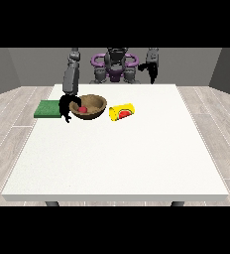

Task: Pick the cup and pour the ball into the bowl, then pick the bowl and place it on the pad

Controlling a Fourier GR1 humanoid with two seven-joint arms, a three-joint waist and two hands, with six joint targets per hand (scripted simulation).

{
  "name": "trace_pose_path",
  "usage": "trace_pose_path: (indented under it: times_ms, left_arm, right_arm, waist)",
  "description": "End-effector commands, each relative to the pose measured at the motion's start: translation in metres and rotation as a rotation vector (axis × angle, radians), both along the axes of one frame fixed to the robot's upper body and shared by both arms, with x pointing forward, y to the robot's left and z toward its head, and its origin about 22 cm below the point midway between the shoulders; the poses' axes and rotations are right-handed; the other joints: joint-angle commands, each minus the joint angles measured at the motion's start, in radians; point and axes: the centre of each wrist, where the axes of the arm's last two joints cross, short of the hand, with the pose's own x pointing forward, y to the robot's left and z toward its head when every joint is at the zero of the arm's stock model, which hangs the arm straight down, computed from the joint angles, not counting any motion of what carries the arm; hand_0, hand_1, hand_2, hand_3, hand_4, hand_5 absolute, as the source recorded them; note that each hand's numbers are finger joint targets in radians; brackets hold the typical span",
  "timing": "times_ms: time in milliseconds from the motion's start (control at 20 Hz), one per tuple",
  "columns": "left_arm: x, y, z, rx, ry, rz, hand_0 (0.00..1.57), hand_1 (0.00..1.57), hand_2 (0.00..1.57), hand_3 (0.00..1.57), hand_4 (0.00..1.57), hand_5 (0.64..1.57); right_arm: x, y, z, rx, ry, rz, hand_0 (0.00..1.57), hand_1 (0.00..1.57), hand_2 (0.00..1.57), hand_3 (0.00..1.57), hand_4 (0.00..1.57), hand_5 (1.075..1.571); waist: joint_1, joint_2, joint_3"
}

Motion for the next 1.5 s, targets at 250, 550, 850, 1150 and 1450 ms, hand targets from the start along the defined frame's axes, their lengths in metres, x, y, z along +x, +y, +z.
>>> trace_pose_path:
  times_ms: [250,550,850,1150,1450]
  left_arm:
    - [0.0,0.006,0.01,-0.004,-0.025,-0.001,0.0,0.0,0.0,0.0,1.01,1.382]
    - [0.001,0.044,-0.025,-0.011,0.119,0.047,0.0,0.0,0.0,0.0,1.12,1.358]
    - [-0.008,0.041,-0.048,-0.016,0.145,0.072,0.0,0.0,0.0,0.0,1.16,1.357]
    - [-0.016,0.058,-0.069,-0.033,0.282,0.133,0.0,0.0,0.0,0.0,1.16,1.346]
    - [0.001,0.059,-0.071,-0.031,0.213,0.118,0.0,0.0,0.0,0.0,1.18,1.344]
  right_arm:
    - [-0.008,-0.019,-0.004,0.056,0.175,-0.116,1.57,1.57,1.57,1.57,0.94,1.488]
    - [0.012,-0.036,0.034,0.035,0.289,-0.111,1.57,1.57,1.57,1.53,0.94,1.495]
    - [0.015,-0.075,0.069,0.007,0.272,-0.132,1.57,1.57,1.57,1.26,0.93,1.503]
    - [-0.012,-0.068,0.033,-0.045,0.416,-0.059,1.57,1.57,1.57,1.17,0.95,1.494]
    - [-0.017,-0.113,0.068,-0.025,0.336,-0.075,1.57,1.57,1.57,1.39,0.98,1.494]
  waist:
    - [0.016,0.034,0.023]
    - [-0.028,-0.118,0.0223]
    - [-0.067,-0.122,0.023]
    - [-0.137,-0.258,0.0227]
    - [-0.141,-0.175,0.0231]
